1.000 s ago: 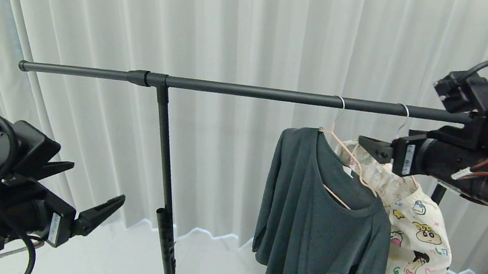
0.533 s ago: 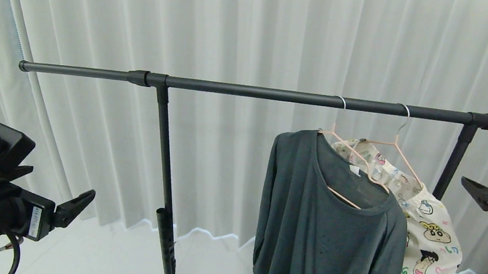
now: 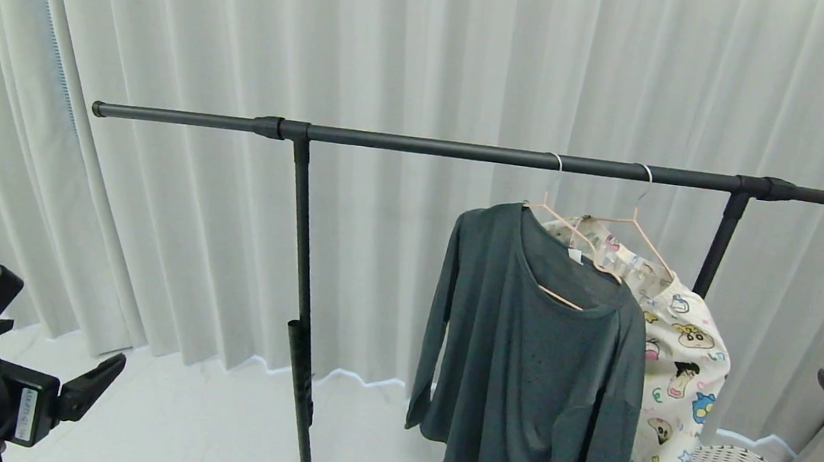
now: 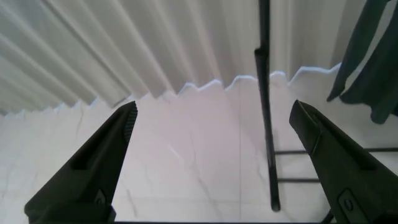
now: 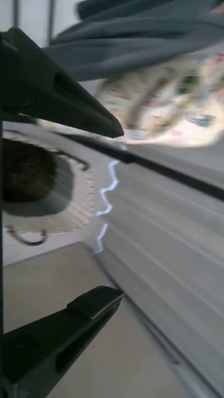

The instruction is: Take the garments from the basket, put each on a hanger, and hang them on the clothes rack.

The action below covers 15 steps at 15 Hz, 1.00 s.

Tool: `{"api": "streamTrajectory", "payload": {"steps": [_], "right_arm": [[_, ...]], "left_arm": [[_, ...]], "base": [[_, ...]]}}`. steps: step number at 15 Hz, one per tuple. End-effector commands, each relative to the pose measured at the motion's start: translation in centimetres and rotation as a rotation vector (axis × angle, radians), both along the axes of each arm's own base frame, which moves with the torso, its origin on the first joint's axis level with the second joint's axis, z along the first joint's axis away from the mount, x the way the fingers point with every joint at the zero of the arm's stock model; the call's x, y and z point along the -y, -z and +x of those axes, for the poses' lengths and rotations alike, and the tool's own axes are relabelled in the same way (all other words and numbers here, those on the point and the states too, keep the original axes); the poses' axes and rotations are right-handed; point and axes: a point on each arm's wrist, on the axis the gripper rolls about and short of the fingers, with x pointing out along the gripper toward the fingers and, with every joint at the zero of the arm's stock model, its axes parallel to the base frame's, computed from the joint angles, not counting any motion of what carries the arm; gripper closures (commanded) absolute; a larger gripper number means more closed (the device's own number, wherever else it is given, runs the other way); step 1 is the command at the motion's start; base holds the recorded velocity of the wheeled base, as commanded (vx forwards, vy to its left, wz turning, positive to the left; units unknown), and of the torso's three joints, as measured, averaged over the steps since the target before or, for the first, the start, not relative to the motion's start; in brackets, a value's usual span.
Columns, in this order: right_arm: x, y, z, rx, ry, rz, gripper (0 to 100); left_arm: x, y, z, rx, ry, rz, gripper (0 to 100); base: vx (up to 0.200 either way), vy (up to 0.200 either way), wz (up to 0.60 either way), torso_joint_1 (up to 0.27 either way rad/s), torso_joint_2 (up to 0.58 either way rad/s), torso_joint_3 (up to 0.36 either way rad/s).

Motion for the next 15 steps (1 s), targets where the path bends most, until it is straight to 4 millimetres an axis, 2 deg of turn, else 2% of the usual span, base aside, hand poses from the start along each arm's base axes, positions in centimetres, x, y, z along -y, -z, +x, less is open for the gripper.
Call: {"api": "streamTrajectory", "payload": {"steps": [1, 5, 7, 8, 9, 10, 13, 15], "right_arm": [[0.4, 1.6, -2.1, -0.005, 0.015, 0.000, 0], [1.3, 4.9, -5.9, -0.010, 0.073, -0.003, 0], [1.8, 7.4, -8.0, -0.012, 0.173, -0.004, 0], [2.0, 8.2, -8.8, -0.005, 0.214, -0.006, 0], [2.1, 9.5, -10.1, 0.018, 0.280, -0.007, 0], [2.0, 9.7, -10.8, 0.067, 0.304, -0.002, 0], [1.5, 11.5, -14.2, 0.202, 0.297, 0.029, 0], [1.5, 11.7, -14.6, 0.263, 0.314, 0.089, 0]], "left_arm": [[-0.5, 1.4, -2.2, -0.004, -0.058, -0.016, 0], [-0.2, 3.6, -5.5, 0.019, -0.059, -0.019, 0], [0.0, 5.0, -7.6, 0.063, -0.060, -0.021, 0], [0.1, 4.9, -8.3, 0.106, -0.057, -0.020, 0], [0.2, 5.1, -9.6, 0.149, -0.054, -0.020, 0], [0.3, 5.4, -10.6, 0.193, -0.052, -0.019, 0], [0.5, 7.1, -14.2, 0.389, -0.040, -0.020, 0], [0.4, 7.1, -14.2, 0.394, -0.100, -0.061, 0]], "base": [[-0.200, 0.000, 0.00, 0.002, 0.00, 0.007], [-0.200, 0.000, 0.00, 0.001, 0.00, 0.006], [-0.200, 0.000, 0.00, 0.000, 0.00, 0.010], [-0.200, 0.000, 0.00, 0.012, 0.00, -0.002], [0.000, 0.000, 0.00, 0.000, 0.00, 0.000], [0.000, 0.000, 0.00, 0.000, 0.00, 0.000], [0.000, 0.000, 0.00, 0.000, 0.00, 0.000], [0.000, 0.000, 0.00, 0.000, 0.00, 0.000]]}}
